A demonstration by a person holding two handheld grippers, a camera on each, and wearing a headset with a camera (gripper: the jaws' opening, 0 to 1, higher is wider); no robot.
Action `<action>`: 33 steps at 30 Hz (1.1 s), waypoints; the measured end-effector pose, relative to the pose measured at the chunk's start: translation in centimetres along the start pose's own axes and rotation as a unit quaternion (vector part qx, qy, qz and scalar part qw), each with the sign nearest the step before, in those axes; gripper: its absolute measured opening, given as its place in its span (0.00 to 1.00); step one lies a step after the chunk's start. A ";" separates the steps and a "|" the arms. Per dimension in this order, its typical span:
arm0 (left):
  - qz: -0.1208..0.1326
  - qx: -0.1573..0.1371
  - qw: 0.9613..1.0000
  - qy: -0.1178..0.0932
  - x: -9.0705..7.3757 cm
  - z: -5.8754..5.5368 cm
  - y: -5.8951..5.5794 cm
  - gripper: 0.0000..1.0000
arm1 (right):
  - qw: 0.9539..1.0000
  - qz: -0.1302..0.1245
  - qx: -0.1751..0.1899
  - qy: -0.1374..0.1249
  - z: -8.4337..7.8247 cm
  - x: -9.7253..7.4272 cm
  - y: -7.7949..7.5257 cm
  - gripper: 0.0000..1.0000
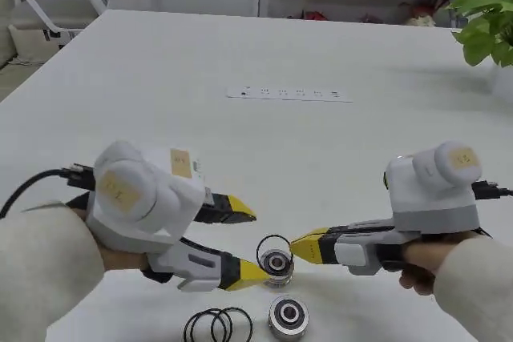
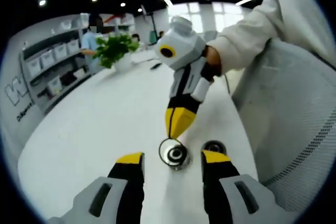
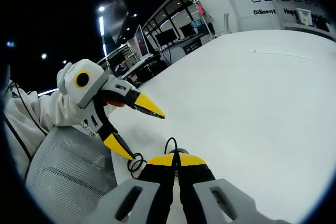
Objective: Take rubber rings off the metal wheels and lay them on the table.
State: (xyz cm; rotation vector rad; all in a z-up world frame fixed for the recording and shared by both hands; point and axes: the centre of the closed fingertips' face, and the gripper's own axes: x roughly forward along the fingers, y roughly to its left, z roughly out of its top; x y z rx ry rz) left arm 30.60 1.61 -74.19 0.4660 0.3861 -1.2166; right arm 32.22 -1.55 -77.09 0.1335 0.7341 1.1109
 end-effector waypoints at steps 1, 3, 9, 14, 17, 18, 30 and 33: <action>0.003 -0.003 1.000 0.000 -0.5 0.1 0.1 0.50 | 1.000 0.000 0.001 -0.002 0.1 -0.1 0.0 0.00; 0.019 -0.010 1.000 0.000 -1.7 0.1 0.6 0.56 | 1.000 0.001 0.002 -0.007 0.5 -0.2 0.2 0.00; 0.035 -0.025 0.999 -0.009 -5.0 0.2 0.2 0.67 | 1.000 0.006 0.007 -0.019 1.1 -0.5 0.7 0.00; 0.048 -0.034 0.998 -0.011 -7.0 -0.1 -0.3 0.76 | 1.000 0.017 0.009 -0.022 1.5 -0.5 1.5 0.00; 0.049 -0.035 0.998 -0.010 -7.7 -0.3 -0.8 0.81 | 0.999 0.024 0.011 -0.020 1.5 -0.5 1.9 0.00; 0.049 -0.035 0.998 -0.010 -8.1 -0.4 -0.9 0.82 | 0.999 0.028 0.011 -0.019 1.5 -0.5 2.2 0.00; 0.096 -0.074 0.992 -0.015 -12.0 -2.0 -1.7 0.91 | 0.997 0.074 0.010 -0.008 1.6 0.0 5.0 0.00; 0.103 -0.084 0.991 -0.018 -12.7 -2.4 -2.4 0.91 | 0.997 0.083 0.004 0.001 1.3 0.3 5.3 0.00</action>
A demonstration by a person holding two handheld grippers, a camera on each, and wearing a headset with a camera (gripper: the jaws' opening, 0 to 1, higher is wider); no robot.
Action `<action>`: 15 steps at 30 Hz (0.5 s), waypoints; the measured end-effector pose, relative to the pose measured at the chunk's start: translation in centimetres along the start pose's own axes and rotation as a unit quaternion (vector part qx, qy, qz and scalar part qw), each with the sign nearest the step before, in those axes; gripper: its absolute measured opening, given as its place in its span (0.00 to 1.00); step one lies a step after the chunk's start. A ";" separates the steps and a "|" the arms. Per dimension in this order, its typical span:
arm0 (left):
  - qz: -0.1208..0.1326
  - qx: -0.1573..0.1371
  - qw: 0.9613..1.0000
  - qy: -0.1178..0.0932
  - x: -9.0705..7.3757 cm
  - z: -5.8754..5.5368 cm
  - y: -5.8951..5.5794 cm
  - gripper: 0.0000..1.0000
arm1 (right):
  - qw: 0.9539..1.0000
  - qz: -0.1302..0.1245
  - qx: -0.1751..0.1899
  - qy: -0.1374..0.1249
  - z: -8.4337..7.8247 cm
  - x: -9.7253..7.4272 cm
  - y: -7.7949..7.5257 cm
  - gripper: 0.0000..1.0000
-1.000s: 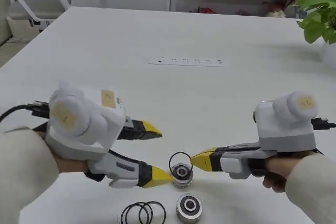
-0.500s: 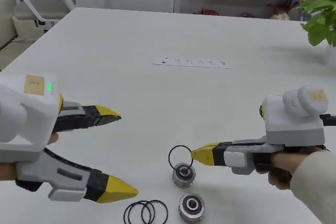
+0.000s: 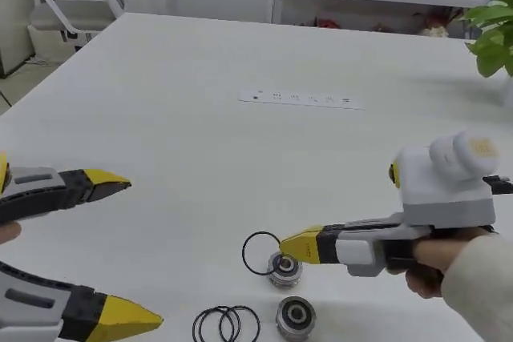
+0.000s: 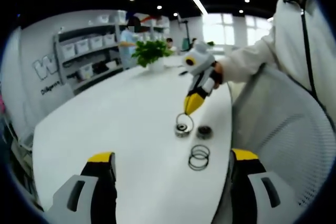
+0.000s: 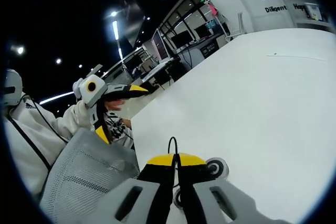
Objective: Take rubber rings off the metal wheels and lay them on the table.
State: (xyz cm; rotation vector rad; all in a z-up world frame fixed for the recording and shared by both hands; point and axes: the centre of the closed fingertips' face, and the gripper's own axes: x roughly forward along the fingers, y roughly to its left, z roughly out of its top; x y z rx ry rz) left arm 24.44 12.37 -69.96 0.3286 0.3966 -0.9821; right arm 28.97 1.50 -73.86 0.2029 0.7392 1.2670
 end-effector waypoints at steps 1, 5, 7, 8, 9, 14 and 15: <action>0.004 -0.006 1.000 -0.003 -0.3 -0.1 -0.1 0.91 | 1.000 0.002 0.001 0.005 -0.2 0.2 0.3 0.00; 0.011 -0.017 1.000 0.002 -0.9 -1.2 -0.6 0.91 | 1.000 0.018 0.003 0.020 -0.9 0.9 1.3 0.00; 0.018 -0.024 1.000 0.003 -1.2 -1.7 -0.5 0.91 | 0.999 0.025 0.006 0.031 -1.5 1.4 1.8 0.00; 0.019 -0.026 0.999 0.002 -1.3 -1.8 -0.5 0.91 | 0.999 0.026 0.006 0.033 -1.6 1.4 1.9 0.00; 0.024 -0.032 0.999 0.001 -1.5 -2.1 -0.5 0.91 | 0.999 0.030 0.009 0.042 -2.1 1.7 2.0 0.00; 0.037 -0.041 0.998 0.000 -2.0 -2.8 -0.3 0.91 | 0.997 0.037 0.011 0.063 -3.1 2.3 2.3 0.00; 0.040 -0.045 0.998 -0.002 -2.1 -2.9 -0.2 0.90 | 0.997 0.038 0.012 0.067 -3.3 2.5 2.4 0.00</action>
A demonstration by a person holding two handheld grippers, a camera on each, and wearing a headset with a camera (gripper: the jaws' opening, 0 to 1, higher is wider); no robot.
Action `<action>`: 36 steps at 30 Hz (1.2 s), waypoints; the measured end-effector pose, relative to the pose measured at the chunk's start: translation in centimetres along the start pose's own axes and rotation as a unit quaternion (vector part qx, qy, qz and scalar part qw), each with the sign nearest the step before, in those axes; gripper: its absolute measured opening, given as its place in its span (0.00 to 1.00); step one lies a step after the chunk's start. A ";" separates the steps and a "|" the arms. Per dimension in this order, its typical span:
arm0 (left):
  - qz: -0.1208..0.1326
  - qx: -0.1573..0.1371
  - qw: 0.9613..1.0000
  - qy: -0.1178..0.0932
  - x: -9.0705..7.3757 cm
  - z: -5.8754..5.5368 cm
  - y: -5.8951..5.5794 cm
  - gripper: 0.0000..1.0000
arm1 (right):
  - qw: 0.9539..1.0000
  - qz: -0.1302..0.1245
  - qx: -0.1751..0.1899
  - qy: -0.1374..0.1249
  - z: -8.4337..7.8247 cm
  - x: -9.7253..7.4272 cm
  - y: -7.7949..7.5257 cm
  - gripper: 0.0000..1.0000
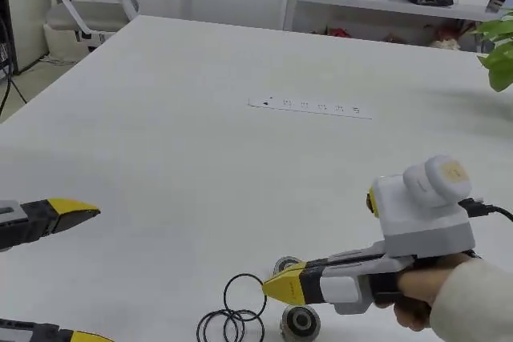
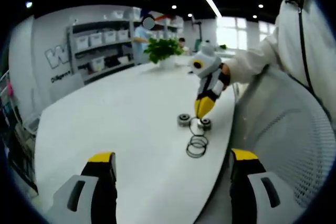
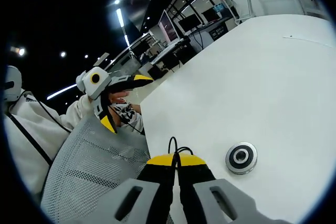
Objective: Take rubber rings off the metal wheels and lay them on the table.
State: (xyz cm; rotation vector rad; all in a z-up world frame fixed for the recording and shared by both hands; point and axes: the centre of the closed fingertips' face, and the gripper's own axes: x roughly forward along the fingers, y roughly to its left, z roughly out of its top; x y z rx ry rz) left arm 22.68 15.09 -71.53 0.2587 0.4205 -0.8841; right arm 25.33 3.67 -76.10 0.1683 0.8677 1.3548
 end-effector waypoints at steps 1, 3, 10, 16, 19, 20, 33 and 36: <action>0.002 -0.003 1.000 -0.001 0.0 -0.1 0.0 0.90 | 1.000 0.001 0.001 0.003 -0.1 0.1 0.0 0.00; 0.003 -0.005 1.000 0.001 -0.1 -0.4 -0.1 0.90 | 1.000 0.003 0.002 0.010 -0.5 0.4 0.1 0.00; 0.007 -0.011 1.000 0.002 -0.2 -0.9 -0.4 0.90 | 1.000 -0.003 0.001 0.031 -1.6 1.2 -0.1 0.00; 0.009 -0.011 1.000 0.003 -0.2 -1.0 -0.3 0.90 | 0.999 -0.012 -0.002 0.044 -2.2 1.6 -0.4 0.00; 0.011 -0.013 1.000 0.001 -0.3 -0.9 -0.3 0.89 | 0.999 -0.018 -0.002 0.046 -2.3 1.7 -0.8 0.00; 0.011 -0.013 1.000 0.001 -0.3 -0.9 -0.3 0.89 | 0.999 -0.023 -0.002 0.047 -2.4 1.7 -1.0 0.00; 0.010 -0.015 1.000 0.004 -0.1 -1.2 -0.5 0.88 | 0.997 -0.042 -0.016 0.057 -2.7 1.7 -1.8 0.00; 0.009 -0.014 1.000 0.005 -0.1 -1.2 -0.5 0.88 | 0.997 -0.048 -0.026 0.060 -2.7 1.8 -1.9 0.00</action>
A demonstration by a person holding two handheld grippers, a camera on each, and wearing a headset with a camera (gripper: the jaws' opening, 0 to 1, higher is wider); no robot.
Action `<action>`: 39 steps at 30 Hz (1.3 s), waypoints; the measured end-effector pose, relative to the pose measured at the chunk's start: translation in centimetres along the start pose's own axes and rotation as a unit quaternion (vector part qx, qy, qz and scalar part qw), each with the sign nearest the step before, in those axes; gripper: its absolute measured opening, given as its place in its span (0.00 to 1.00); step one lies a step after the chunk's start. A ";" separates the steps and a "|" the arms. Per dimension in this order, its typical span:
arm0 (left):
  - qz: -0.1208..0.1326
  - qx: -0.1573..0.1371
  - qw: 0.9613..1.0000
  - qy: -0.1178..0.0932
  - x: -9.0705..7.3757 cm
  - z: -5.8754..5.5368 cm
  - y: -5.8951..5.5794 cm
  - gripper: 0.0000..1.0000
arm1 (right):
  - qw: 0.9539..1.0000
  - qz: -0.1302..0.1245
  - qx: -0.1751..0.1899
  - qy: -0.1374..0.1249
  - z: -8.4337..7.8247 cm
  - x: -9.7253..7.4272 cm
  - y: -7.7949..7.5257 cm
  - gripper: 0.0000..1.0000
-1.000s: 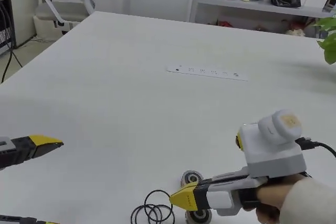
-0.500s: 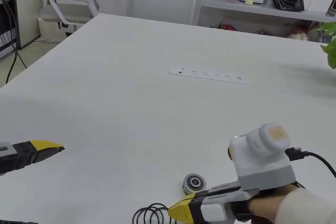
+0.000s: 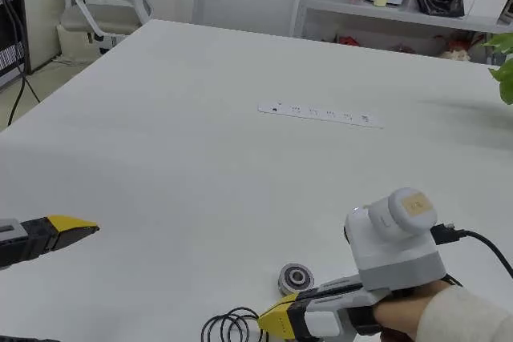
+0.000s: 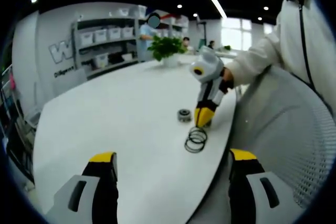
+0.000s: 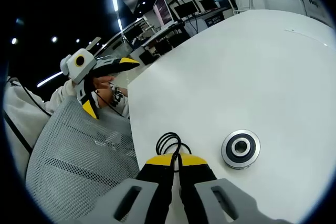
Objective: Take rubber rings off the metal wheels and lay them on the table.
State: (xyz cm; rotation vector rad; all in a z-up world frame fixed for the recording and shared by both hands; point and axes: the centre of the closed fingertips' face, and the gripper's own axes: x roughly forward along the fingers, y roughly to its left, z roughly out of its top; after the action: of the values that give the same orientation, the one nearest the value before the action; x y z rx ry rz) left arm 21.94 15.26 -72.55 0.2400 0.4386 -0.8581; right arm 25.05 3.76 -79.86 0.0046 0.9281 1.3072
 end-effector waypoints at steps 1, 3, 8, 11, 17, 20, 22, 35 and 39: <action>-0.001 0.001 1.000 0.000 0.0 0.1 0.0 0.88 | 1.000 0.000 -0.002 0.001 0.0 0.0 0.0 0.01; -0.001 0.002 1.000 -0.002 0.1 0.1 0.0 0.88 | 1.000 -0.001 -0.007 0.001 0.0 0.0 0.0 0.01; -0.002 0.002 1.000 -0.002 0.2 0.2 0.0 0.88 | 1.000 -0.006 -0.021 0.006 0.0 0.0 -0.1 0.01; -0.003 0.003 1.000 -0.002 0.3 0.2 0.0 0.88 | 0.999 -0.008 -0.033 0.011 -0.1 0.1 0.0 0.01; -0.003 0.004 1.000 -0.002 0.3 0.2 0.0 0.88 | 0.998 -0.015 -0.062 0.023 -0.2 0.2 0.1 0.02; -0.002 0.004 1.000 -0.003 0.3 0.3 0.1 0.88 | 0.997 -0.020 -0.075 0.027 -0.2 0.2 0.1 0.04; -0.002 0.004 1.000 -0.003 0.3 0.3 0.1 0.88 | 0.996 -0.020 -0.077 0.028 -0.2 0.2 0.1 0.06; -0.001 0.005 1.000 -0.004 0.3 0.5 0.0 0.88 | 0.995 -0.023 -0.093 0.032 0.0 -0.1 0.1 0.08; -0.003 0.005 1.000 -0.005 0.4 0.5 -0.1 0.88 | 0.996 -0.025 -0.089 0.020 0.6 -0.7 0.0 0.08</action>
State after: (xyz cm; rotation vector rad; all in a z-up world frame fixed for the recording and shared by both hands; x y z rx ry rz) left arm 22.20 14.73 -72.23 0.2440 0.4256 -0.8670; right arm 25.40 3.49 -79.12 -0.1827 0.8381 1.3435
